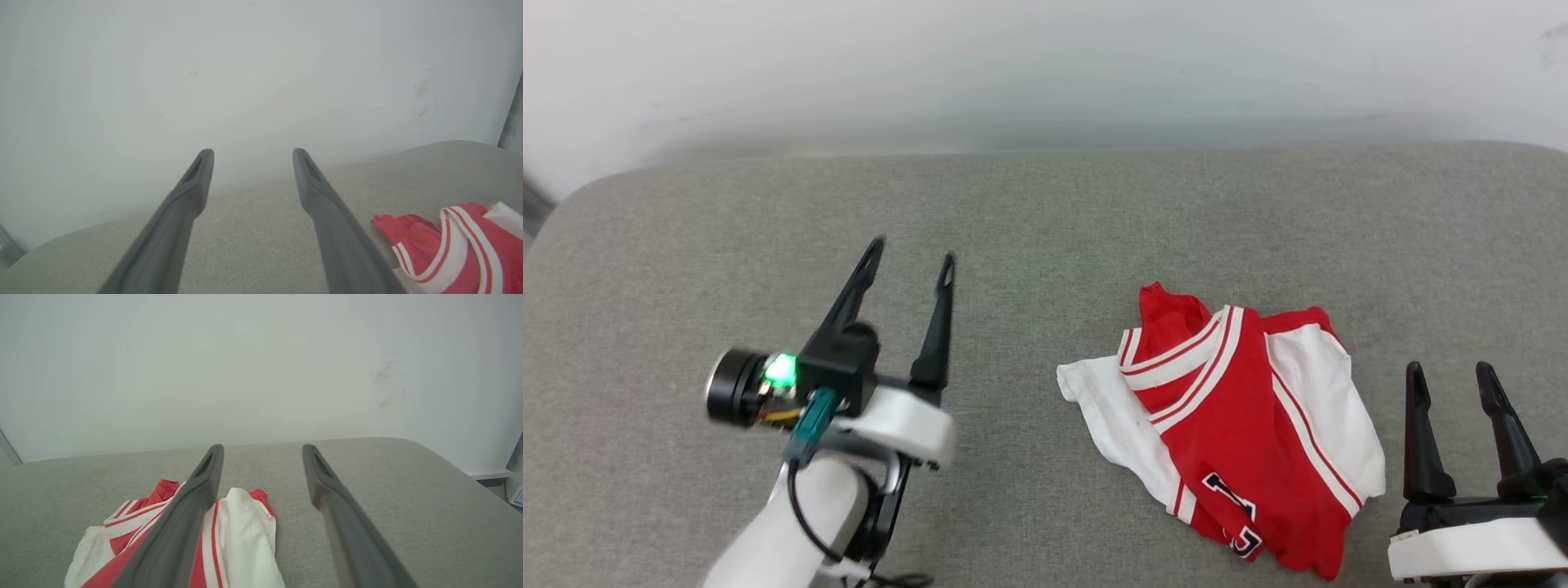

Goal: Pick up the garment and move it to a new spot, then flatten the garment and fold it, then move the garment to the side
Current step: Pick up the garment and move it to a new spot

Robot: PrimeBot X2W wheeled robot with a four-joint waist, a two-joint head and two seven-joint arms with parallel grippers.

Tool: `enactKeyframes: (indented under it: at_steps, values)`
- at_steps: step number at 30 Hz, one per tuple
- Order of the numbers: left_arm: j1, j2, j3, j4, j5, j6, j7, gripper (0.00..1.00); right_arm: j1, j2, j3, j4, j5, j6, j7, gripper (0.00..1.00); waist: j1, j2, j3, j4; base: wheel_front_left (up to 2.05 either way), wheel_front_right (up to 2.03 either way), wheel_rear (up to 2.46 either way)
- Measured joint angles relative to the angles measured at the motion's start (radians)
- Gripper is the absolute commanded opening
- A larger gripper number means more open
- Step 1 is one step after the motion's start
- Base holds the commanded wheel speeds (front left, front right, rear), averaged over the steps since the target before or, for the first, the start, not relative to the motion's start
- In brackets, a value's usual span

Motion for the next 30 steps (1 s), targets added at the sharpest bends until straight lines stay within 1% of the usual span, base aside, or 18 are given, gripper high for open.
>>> enactKeyframes:
  at_steps: [4,10,17,21,25,30]
  values:
    - [0.129,-0.013,0.103,-0.037,0.052,0.008,0.0,1.0,0.01,0.0,0.002,0.0,0.0,0.0,0.0,1.0,0.0,0.0,-0.016,0.015,0.0,0.0,0.0]
    - [0.277,-0.073,0.249,-0.088,0.134,0.008,0.0,1.0,0.023,0.0,0.001,0.004,0.003,0.0,0.0,1.0,0.0,0.0,-0.033,0.031,0.0,0.0,0.0]
    - [0.382,-0.153,0.34,-0.102,0.222,-0.05,0.0,1.0,0.039,0.0,0.005,0.015,0.011,0.0,0.0,1.0,0.0001,0.0,-0.05,0.038,0.0,0.0,0.0]
    - [0.423,-0.195,0.368,-0.101,0.256,-0.094,0.0,1.0,0.049,0.0,0.009,0.021,0.014,0.0,0.0,1.0,0.0,0.0,-0.059,0.034,0.0,0.0,0.0]
    - [0.451,-0.225,0.394,-0.091,0.281,-0.136,0.0,1.0,0.062,0.0,0.006,0.024,0.021,0.0,0.0,1.0,0.0,0.0,-0.07,0.027,0.0,0.0,0.0]
    - [0.464,-0.253,0.419,-0.078,0.308,-0.173,0.0,1.0,0.076,0.0,0.007,0.027,0.025,0.0,0.0,1.0,0.0,0.0,-0.078,0.021,0.0,0.0,0.0]
